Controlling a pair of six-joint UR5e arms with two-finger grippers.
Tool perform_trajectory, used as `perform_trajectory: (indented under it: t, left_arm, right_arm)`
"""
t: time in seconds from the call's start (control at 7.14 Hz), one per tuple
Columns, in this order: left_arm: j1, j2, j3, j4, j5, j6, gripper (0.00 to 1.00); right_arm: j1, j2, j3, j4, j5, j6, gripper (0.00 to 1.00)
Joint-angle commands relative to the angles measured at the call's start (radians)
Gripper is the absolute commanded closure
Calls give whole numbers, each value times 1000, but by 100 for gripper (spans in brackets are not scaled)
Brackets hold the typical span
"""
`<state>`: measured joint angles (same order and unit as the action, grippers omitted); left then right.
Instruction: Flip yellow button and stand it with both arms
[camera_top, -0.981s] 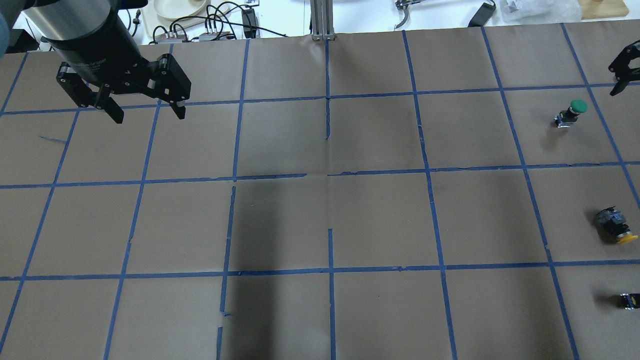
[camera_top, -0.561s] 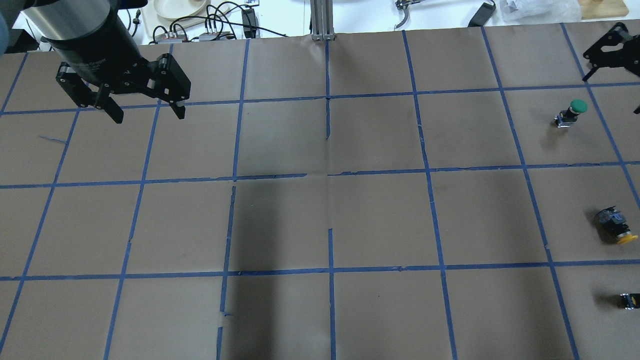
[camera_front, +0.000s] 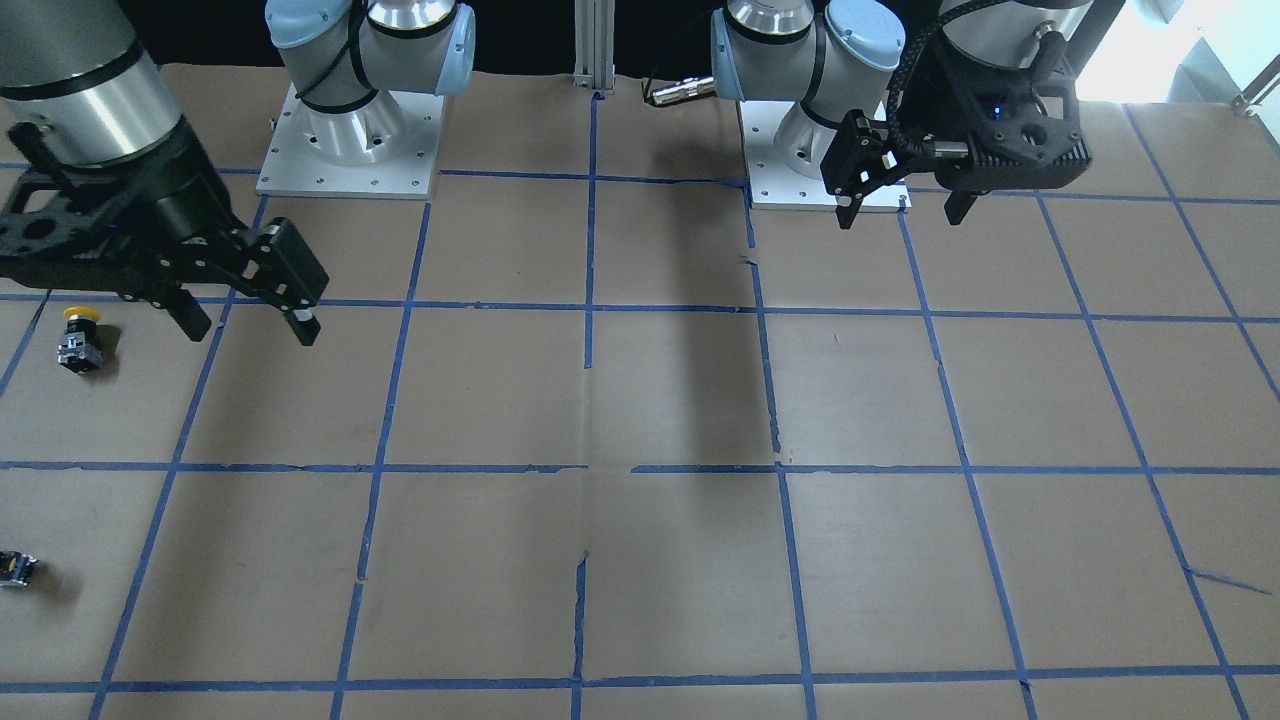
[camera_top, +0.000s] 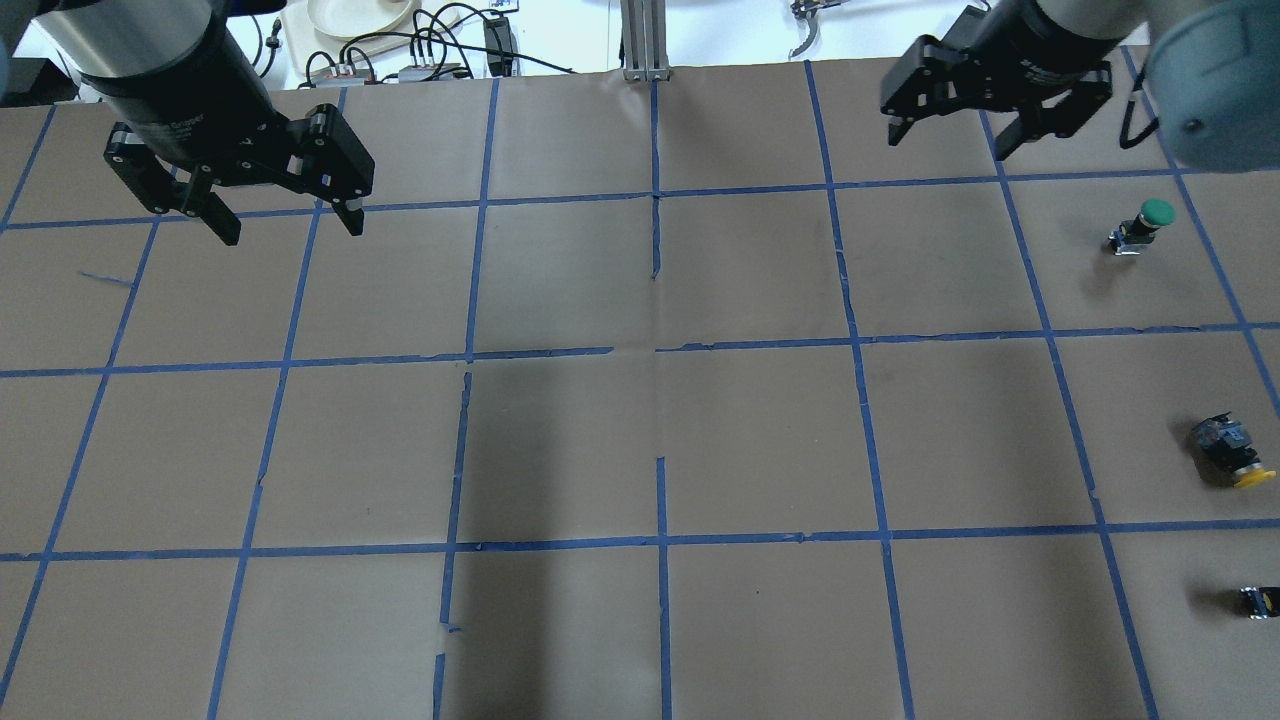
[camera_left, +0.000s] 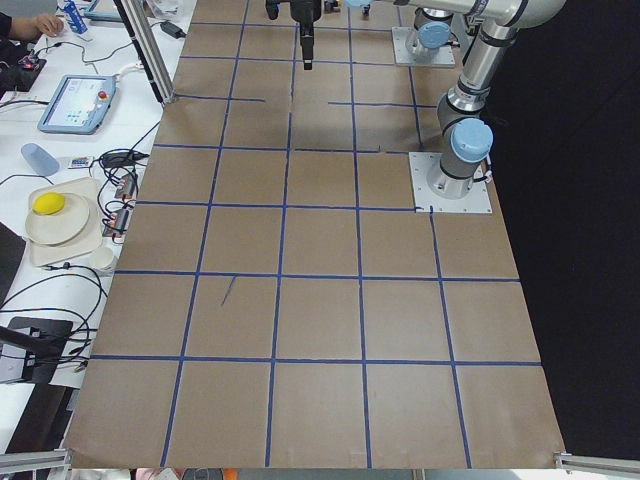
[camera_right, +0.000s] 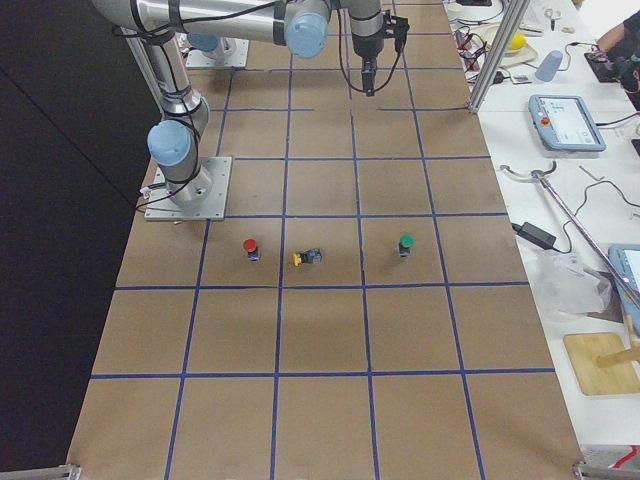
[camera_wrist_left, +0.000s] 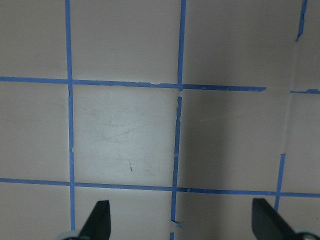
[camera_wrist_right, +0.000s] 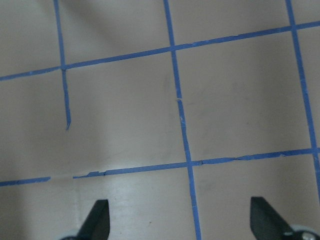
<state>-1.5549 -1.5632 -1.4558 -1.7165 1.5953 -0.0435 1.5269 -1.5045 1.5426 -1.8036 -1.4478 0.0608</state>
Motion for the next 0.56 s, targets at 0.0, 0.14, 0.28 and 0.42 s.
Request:
perform_trajectory:
  t: [0.0,0.14,0.28,0.42]
  left_arm:
    - [1,0,0,0,0,1,0]
    - [1,0,0,0,0,1,0]
    - [-1,0,0,0,-2,1,0]
    - [1,0,0,0,-2,1,0]
  right_arm:
    - [62,49,-105,88,-8,-6,0]
    - [65,44,-111,104,-8,-45,0]
    - [64,41,-114,122,-6,-130,0]
    - [65,40,-116,128,-38,-143,0]
